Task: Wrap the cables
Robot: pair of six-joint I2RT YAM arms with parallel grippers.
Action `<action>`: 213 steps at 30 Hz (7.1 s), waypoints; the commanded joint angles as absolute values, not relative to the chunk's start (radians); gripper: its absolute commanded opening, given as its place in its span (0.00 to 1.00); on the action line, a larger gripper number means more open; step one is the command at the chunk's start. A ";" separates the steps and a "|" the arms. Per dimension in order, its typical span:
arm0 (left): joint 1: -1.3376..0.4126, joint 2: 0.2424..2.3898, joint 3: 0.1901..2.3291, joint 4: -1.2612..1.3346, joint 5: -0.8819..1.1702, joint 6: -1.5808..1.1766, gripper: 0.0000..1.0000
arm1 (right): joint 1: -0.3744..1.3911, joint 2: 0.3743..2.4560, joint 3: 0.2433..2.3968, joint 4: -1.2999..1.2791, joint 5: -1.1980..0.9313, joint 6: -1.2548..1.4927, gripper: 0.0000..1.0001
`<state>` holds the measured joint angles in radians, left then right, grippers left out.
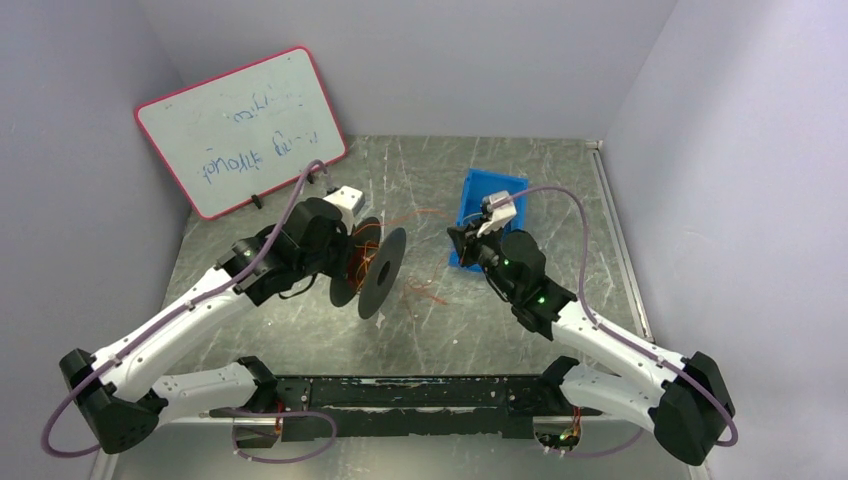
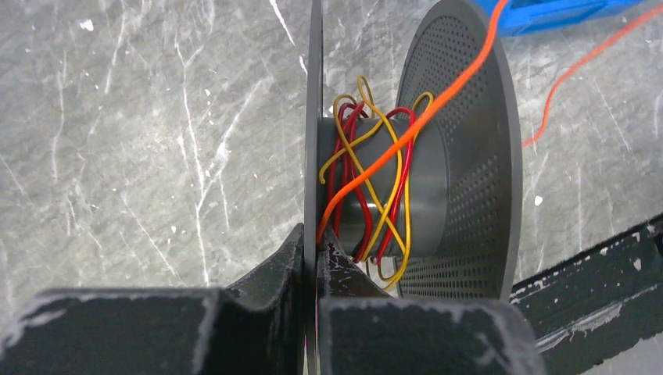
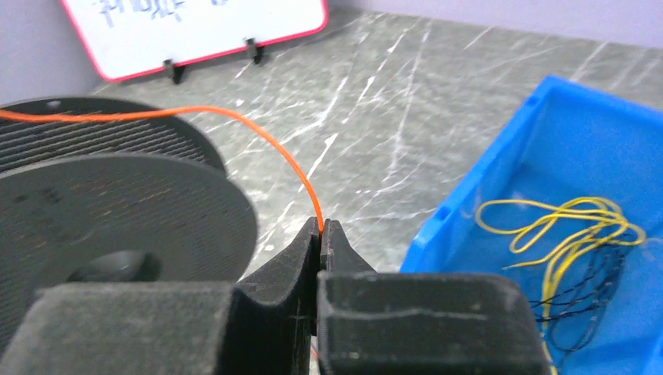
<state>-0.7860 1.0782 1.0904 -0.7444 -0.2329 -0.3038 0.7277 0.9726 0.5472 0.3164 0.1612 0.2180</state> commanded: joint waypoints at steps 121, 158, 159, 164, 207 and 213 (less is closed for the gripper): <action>-0.779 1.164 1.442 -0.464 -0.601 -0.420 0.07 | 1.449 1.167 0.289 0.904 0.135 0.215 0.00; -1.019 1.146 1.127 -0.569 -0.772 -0.422 0.07 | 1.247 1.080 1.097 -0.334 0.321 -0.128 0.00; -1.028 1.148 1.127 -0.574 -0.772 -0.422 0.07 | 1.232 1.087 1.103 -0.337 0.327 -0.143 0.00; -1.075 1.140 1.120 -0.590 -0.757 -0.411 0.07 | 1.155 1.113 1.114 -0.306 0.357 -0.210 0.00; -1.227 0.817 1.298 -0.572 -0.214 -0.237 0.07 | 0.752 1.078 0.458 0.454 -0.263 0.137 0.04; -1.227 0.817 1.355 -0.562 -0.152 -0.249 0.07 | 0.750 1.082 0.394 0.573 -0.309 0.182 0.10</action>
<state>-1.2186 0.8608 1.2472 -0.6952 -0.2710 -0.2203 0.7765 1.0683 0.4469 0.5137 -0.3222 0.1444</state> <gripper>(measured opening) 0.087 0.072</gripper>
